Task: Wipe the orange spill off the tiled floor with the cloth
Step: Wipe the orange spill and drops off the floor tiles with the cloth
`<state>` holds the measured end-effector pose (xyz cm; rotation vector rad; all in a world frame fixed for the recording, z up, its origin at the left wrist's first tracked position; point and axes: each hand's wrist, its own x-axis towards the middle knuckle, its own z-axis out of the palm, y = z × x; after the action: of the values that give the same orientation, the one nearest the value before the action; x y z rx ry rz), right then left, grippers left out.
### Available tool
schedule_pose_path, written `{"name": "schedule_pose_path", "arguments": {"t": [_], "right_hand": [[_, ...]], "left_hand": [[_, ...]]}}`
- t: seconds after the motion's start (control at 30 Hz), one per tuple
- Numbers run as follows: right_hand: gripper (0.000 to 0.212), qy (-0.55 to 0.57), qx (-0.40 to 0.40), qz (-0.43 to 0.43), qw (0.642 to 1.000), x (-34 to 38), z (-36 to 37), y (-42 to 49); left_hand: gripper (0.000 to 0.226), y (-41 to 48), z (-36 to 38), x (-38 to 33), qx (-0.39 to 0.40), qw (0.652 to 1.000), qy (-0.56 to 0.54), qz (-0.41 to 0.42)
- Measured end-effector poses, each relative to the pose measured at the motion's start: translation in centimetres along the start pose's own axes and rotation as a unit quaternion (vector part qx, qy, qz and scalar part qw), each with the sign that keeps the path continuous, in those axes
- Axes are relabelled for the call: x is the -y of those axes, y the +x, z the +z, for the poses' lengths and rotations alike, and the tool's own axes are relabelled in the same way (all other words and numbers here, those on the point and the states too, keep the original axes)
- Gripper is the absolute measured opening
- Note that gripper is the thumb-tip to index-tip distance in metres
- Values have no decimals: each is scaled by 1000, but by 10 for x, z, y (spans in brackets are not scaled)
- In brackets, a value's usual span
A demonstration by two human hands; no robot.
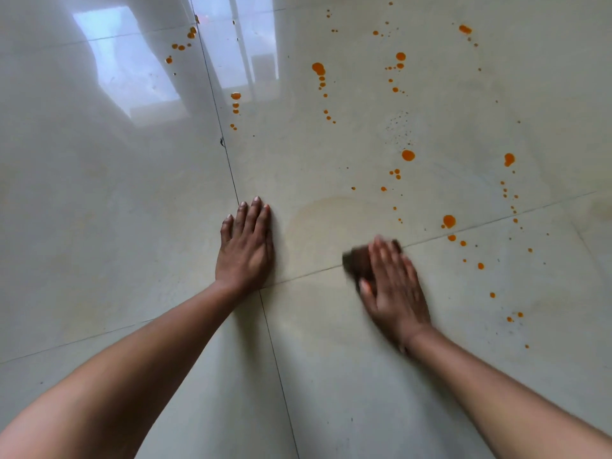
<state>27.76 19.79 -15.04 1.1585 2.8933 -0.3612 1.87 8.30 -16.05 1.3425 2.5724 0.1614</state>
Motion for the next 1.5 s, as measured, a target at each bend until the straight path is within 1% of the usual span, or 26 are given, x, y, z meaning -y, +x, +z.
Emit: {"name": "schedule_pose_path", "arguments": {"t": [0.07,0.1,0.13,0.17,0.23,0.3,0.37,0.4,0.53,0.63,0.7,0.77,0.83,0.87,0.97,1.0,1.03,1.07,1.13,1.2,1.23,1.33,1.37,1.4,1.43,1.5], "right_hand": [[68,28,-46,116,992,23,2,29],[69,41,-52,110,992,38,3,33],[69,40,-34,61,997,48,6,26],[70,23,-2,-20,1000,50,9,10],[72,-36,52,-169,984,16,1,-32],[74,-80,74,-248,963,-39,-13,-53],[74,-108,81,-249,959,-85,-24,-53],[72,-110,79,-239,961,-96,-27,-47],[70,-101,57,-195,974,-99,-22,-50],[72,-102,81,-238,962,-117,-24,-83],[72,-80,61,-202,974,-132,-27,-97],[71,-20,27,-54,998,-126,-25,-92],[69,33,-9,73,997,-101,-19,-85],[69,47,-19,89,995,-90,-17,-90],[71,32,10,-12,999,-89,-12,-138],[71,24,15,-34,999,-98,-13,-152],[71,18,4,-21,1000,-112,-15,-162],[70,20,-10,28,999,-122,-17,-164],[68,42,-38,173,983,-133,-24,-145],[68,54,-66,260,962,-125,-26,-107],[67,63,-73,251,963,-117,-25,-95],[68,45,-29,74,996,-112,-14,-121],[69,34,-14,31,999,-124,-15,-143],[69,27,-10,17,999,-141,-16,-161],[69,23,-14,39,999,-160,-20,-172],[68,28,-35,158,987,-183,-30,-161]], "left_hand": [[57,-1,3,-4,11,1000,-7,-1],[57,-2,3,-6,13,1000,-8,-2],[57,-1,1,-6,15,1000,-9,-6],[56,0,-1,-4,18,1000,-12,-11],[55,2,-11,-8,36,999,-25,-6],[63,-3,-23,-25,52,995,-16,87],[67,-8,-26,-63,66,979,-5,192],[65,-7,-24,-84,81,974,-6,209],[63,-2,-1,-160,139,975,-25,170],[67,-12,13,-172,136,981,-6,142],[68,-15,15,-172,128,981,14,142],[69,-14,14,-174,132,981,24,143],[69,-14,13,-174,133,982,25,135],[70,-14,12,-177,134,983,21,127],[73,-22,7,-189,114,983,28,141],[75,-27,5,-194,116,980,30,158],[77,-32,4,-204,132,975,29,174],[80,-37,5,-212,150,971,30,183],[87,-43,9,-226,188,967,31,171],[90,-42,12,-231,201,968,28,149],[90,-42,12,-231,204,967,30,146],[90,-42,12,-229,206,966,38,152],[90,-41,11,-230,207,966,39,152],[91,-42,10,-230,211,965,38,149],[91,-42,11,-232,214,966,37,144],[92,-42,10,-233,215,966,40,137]]}}
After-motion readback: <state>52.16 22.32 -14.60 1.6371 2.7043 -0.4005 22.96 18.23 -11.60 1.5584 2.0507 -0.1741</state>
